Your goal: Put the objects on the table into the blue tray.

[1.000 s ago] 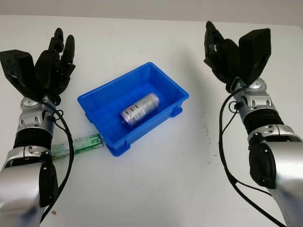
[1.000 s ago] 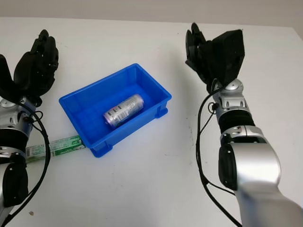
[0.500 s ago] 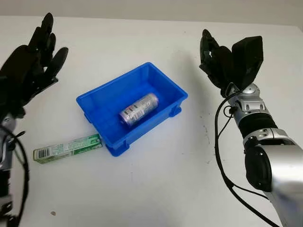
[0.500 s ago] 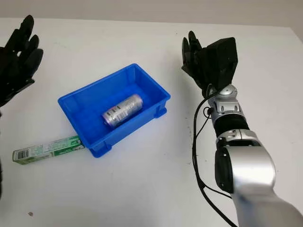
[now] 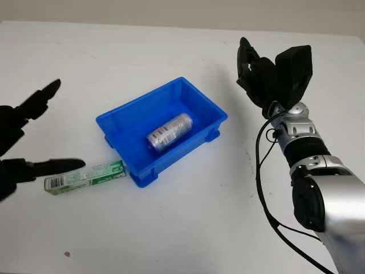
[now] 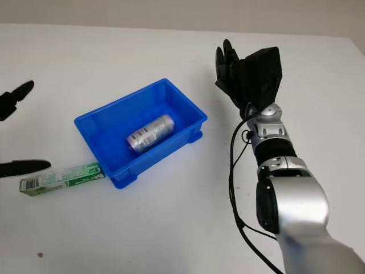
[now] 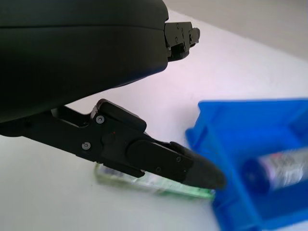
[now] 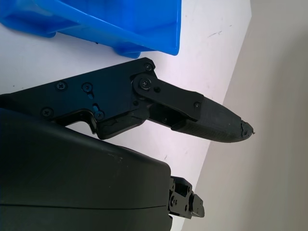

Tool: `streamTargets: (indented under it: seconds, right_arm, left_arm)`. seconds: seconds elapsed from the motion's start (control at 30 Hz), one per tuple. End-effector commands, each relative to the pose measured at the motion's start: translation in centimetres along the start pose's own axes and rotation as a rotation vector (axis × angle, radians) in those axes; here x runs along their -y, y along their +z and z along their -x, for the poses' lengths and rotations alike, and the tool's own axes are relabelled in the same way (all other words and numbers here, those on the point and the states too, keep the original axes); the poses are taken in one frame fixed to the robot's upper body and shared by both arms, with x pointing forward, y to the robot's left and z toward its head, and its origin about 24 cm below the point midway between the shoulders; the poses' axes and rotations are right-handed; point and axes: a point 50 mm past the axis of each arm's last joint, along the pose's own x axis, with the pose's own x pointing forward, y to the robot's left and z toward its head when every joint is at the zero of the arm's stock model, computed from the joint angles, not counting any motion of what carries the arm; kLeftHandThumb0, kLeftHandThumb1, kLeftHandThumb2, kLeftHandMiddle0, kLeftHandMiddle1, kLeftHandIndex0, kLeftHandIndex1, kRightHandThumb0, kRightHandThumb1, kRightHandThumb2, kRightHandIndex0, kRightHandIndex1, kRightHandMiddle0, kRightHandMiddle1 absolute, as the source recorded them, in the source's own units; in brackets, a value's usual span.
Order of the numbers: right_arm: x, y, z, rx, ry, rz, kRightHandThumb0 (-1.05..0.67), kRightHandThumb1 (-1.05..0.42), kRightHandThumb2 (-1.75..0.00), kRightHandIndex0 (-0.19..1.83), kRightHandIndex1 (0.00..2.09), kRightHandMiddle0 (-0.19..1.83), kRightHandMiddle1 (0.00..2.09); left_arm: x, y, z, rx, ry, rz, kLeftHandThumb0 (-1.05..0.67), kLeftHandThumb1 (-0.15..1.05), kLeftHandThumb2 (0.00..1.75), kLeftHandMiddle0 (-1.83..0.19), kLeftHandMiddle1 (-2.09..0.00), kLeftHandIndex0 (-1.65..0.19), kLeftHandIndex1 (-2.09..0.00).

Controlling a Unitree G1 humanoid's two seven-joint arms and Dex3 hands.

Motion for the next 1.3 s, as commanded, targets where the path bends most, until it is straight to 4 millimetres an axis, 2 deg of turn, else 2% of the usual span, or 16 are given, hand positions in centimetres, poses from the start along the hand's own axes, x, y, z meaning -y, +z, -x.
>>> streamTargets:
  seconds: [0.0, 0.17, 0.4, 0.6, 0.97, 1.1, 1.13, 1.17, 1.2, 1.23, 1.27]
  right_arm:
    - [0.3, 0.2, 0.0, 0.008, -0.007, -0.015, -0.76, -1.05, -0.78, -0.19, 0.0, -0.19, 0.0]
    - [0.3, 0.3, 0.0, 0.014, -0.005, -0.008, -0.75, -1.05, -0.79, -0.19, 0.0, -0.19, 0.0]
    - [0.6, 0.5, 0.1, 0.022, 0.0, -0.008, -0.77, -1.05, -0.78, -0.19, 0.0, -0.19, 0.0]
    - [0.7, 0.6, 0.1, 0.024, -0.001, -0.007, -0.76, -1.05, -0.77, -0.19, 0.0, -0.19, 0.0]
    - [0.6, 0.7, 0.1, 0.029, 0.004, -0.002, -0.76, -1.05, -0.76, -0.19, 0.0, -0.19, 0.0]
    - [0.7, 0.6, 0.1, 0.024, 0.007, -0.015, -0.76, -1.05, -0.75, -0.19, 0.0, -0.19, 0.0]
    - [0.7, 0.6, 0.1, 0.022, 0.008, -0.018, -0.75, -1.05, -0.76, -0.19, 0.0, -0.19, 0.0]
    - [0.6, 0.6, 0.1, 0.022, 0.009, -0.019, -0.75, -1.05, -0.76, -0.19, 0.0, -0.19, 0.0]
    - [0.6, 0.6, 0.1, 0.023, 0.01, -0.019, -0.75, -1.05, -0.76, -0.19, 0.0, -0.19, 0.0]
    - [0.6, 0.6, 0.1, 0.024, 0.011, -0.019, -0.75, -1.05, -0.76, -0.19, 0.0, -0.19, 0.0]
    - [0.6, 0.5, 0.1, 0.024, 0.01, -0.017, -0.75, -1.05, -0.76, -0.19, 0.0, -0.19, 0.0]
  left_arm:
    - [0.7, 1.0, 0.7, 0.017, -0.03, -0.055, -0.82, 0.94, 0.06, 0.11, -0.05, 0.1, -0.06]
    - [2.3, 0.6, 0.4, 0.019, -0.107, -0.032, -0.79, 0.91, 0.05, 0.11, -0.06, 0.11, -0.05]
    - [4.4, 0.5, -0.8, 0.024, -0.181, -0.122, -0.9, 0.96, 0.07, 0.09, -0.06, 0.11, -0.06]
    - [5.8, 0.2, -1.9, 0.0, -0.218, -0.157, -0.85, 0.96, 0.06, 0.1, -0.05, 0.11, -0.05]
    - [6.2, 0.1, -3.9, -0.041, -0.111, -0.315, -0.76, 1.02, 0.07, 0.11, -0.05, 0.13, -0.04]
    - [6.1, 0.3, -5.0, -0.023, 0.014, -0.391, -0.69, 1.03, 0.06, 0.04, -0.08, 0.08, -0.07]
    - [6.0, 0.4, -5.2, -0.012, 0.054, -0.41, -0.57, 1.02, 0.06, 0.05, -0.7, -0.06, -0.14]
    - [6.0, 0.5, -5.4, 0.003, 0.103, -0.415, -0.53, 1.01, 0.06, 0.12, -1.04, -0.11, -0.16]
    - [6.0, 0.6, -5.6, 0.013, 0.149, -0.411, -0.43, 1.02, 0.07, 0.09, -1.66, -0.25, -0.25]
    - [6.0, 0.6, -5.7, 0.018, 0.177, -0.404, -0.36, 1.03, 0.1, 0.0, -1.87, -0.25, -0.52]
    - [6.0, 0.7, -5.9, 0.029, 0.203, -0.407, -0.33, 1.04, 0.11, -0.04, -1.98, -0.17, -0.81]
